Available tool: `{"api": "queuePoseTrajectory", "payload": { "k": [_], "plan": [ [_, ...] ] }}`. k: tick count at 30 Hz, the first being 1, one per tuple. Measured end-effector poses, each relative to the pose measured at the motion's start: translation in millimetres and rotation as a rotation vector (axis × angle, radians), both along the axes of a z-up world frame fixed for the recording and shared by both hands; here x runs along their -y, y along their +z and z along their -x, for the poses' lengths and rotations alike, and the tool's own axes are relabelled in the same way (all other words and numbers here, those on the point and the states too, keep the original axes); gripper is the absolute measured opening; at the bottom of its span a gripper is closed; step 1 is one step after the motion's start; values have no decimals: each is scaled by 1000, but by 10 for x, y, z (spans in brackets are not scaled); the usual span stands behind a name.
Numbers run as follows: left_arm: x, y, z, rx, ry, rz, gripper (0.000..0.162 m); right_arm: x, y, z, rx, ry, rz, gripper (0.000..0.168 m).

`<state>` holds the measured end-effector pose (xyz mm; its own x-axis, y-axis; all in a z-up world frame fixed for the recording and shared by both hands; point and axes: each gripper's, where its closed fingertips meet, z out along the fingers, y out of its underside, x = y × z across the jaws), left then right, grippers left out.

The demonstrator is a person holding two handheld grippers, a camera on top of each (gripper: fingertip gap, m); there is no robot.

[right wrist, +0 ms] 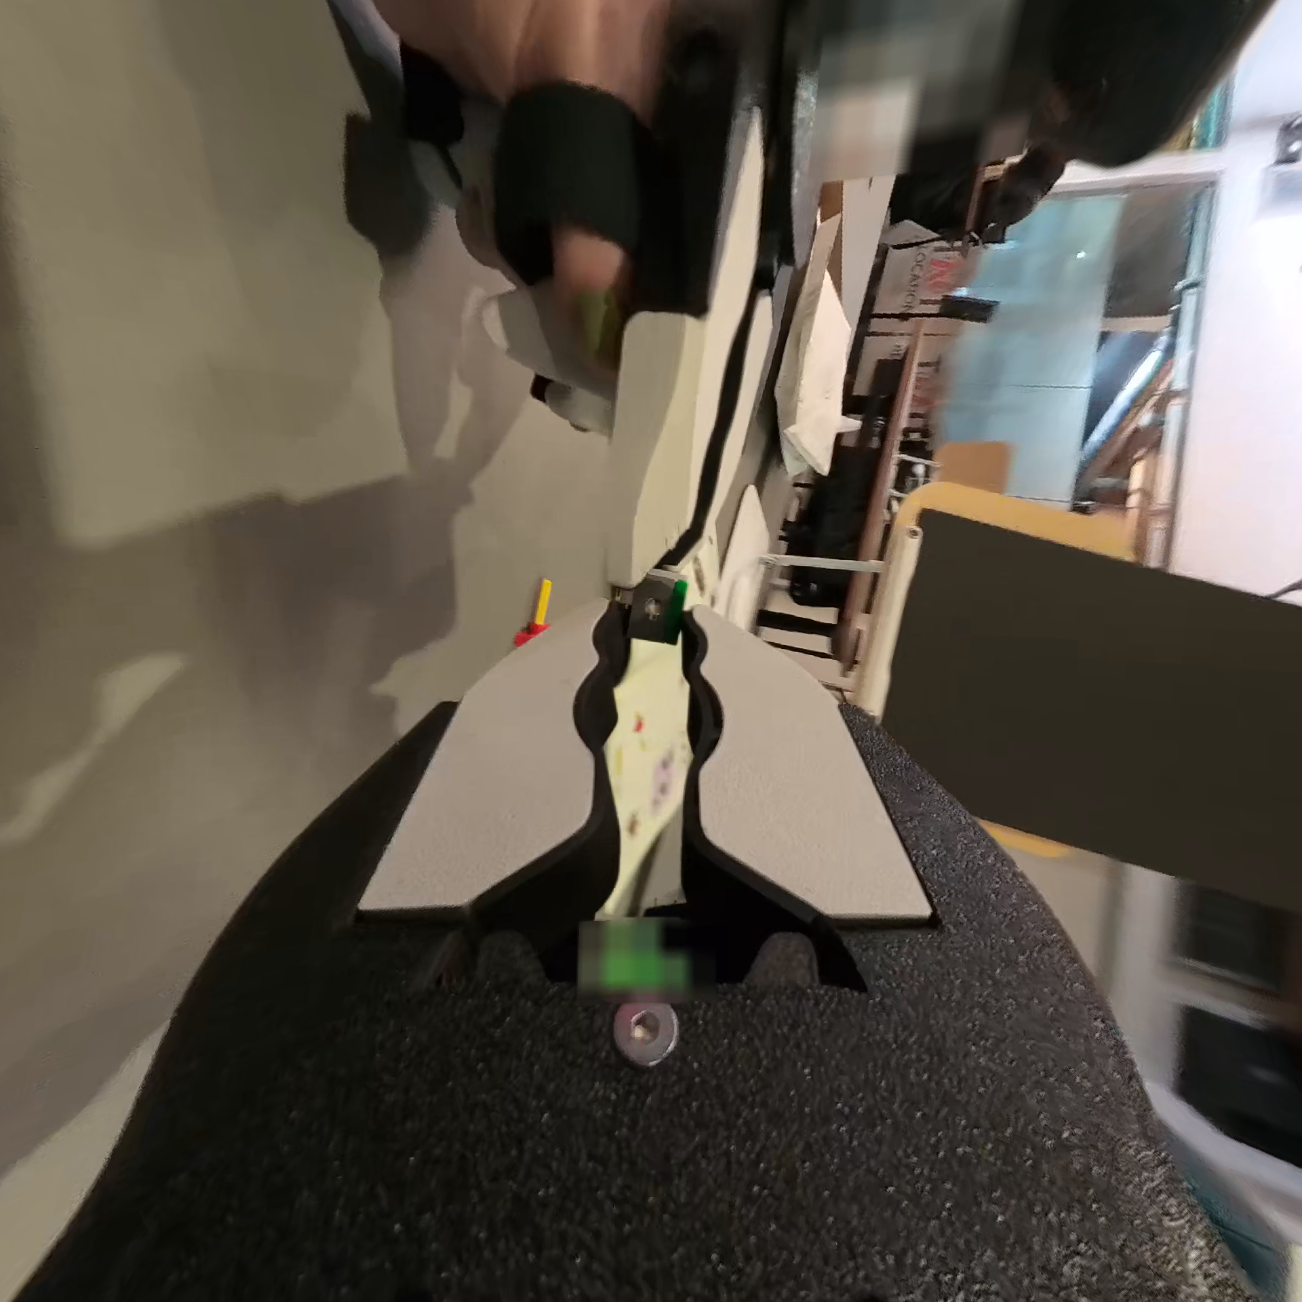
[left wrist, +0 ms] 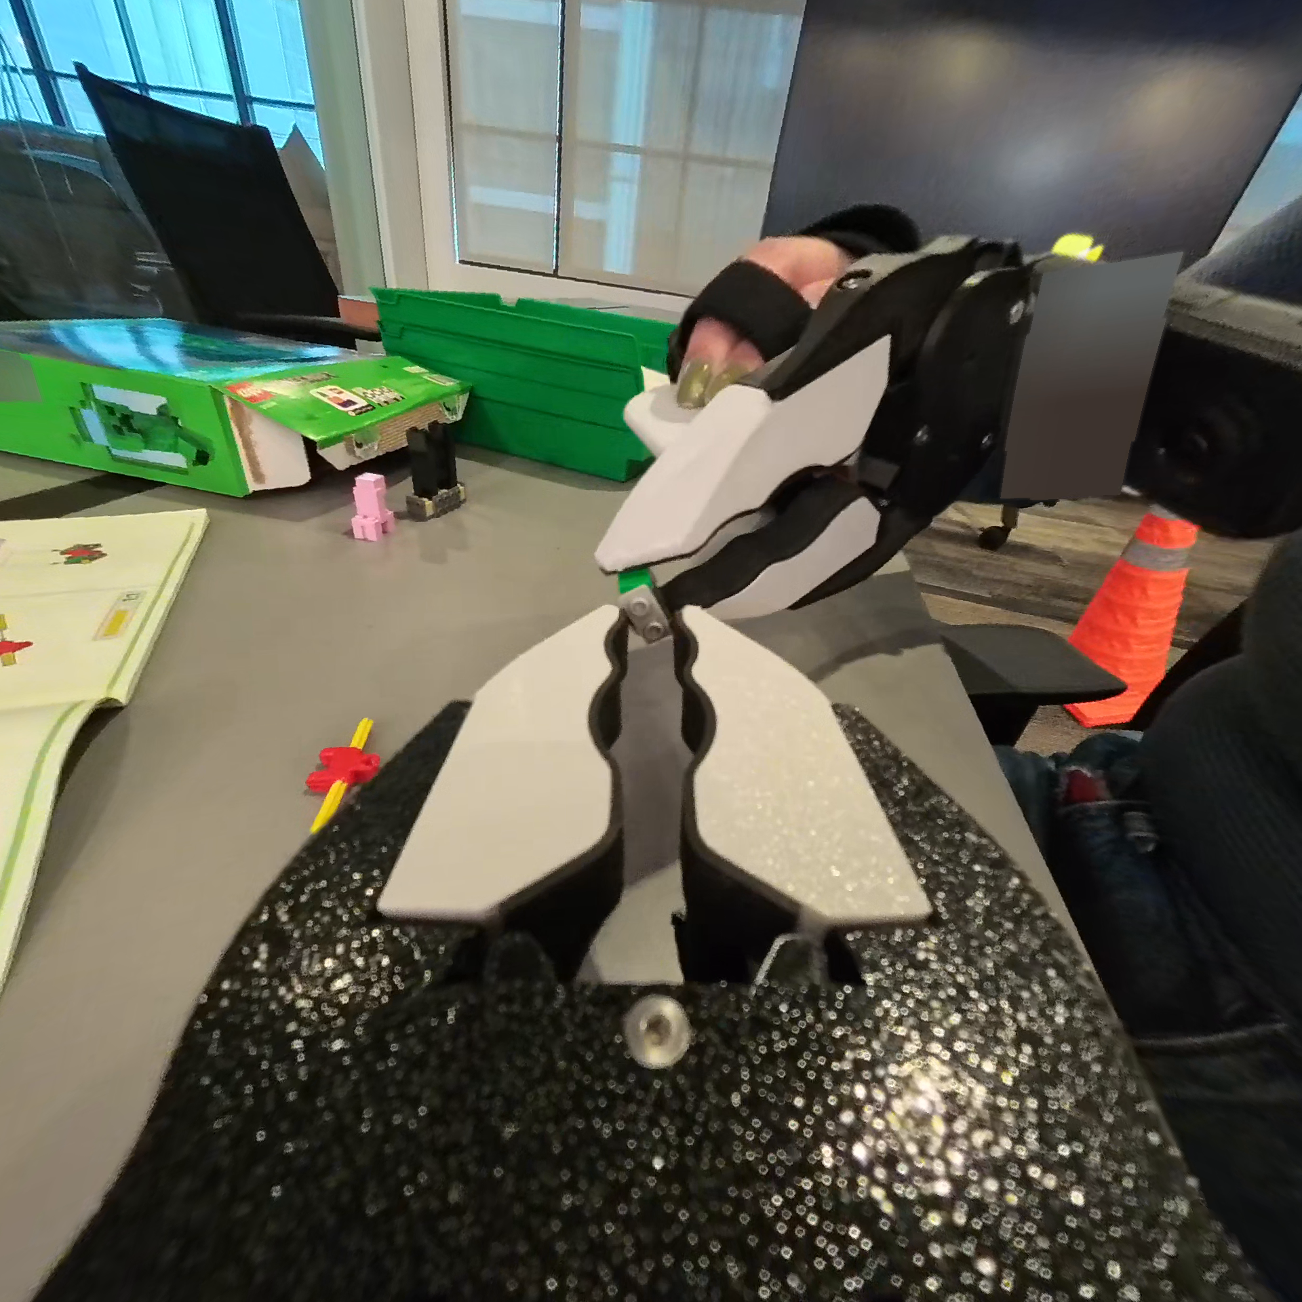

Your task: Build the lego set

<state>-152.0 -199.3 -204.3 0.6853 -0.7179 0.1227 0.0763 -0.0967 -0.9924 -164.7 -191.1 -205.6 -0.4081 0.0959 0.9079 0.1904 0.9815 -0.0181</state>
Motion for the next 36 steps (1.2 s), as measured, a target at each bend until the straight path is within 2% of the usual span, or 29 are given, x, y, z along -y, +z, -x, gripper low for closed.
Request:
{"api": "queuePoseTrajectory", "payload": {
  "k": [5,11,17,30,36],
  "plan": [
    [10,3,0,24,-18,15,10,10,13,5,-23,10,-59,16],
    [22,-51,-24,-87,7,-23,9,33,-22,-28,29,35,-91,16],
    [24,-59,-34,-168,39,-69,8,41,-44,-51,103,20,-44,16],
    [29,-18,-19,-5,-24,8,8,58,48,-19,-102,143,-449,15],
    [20,-62,-24,-21,-25,29,8,41,-2,-17,-58,123,-409,15]
  ]
}}
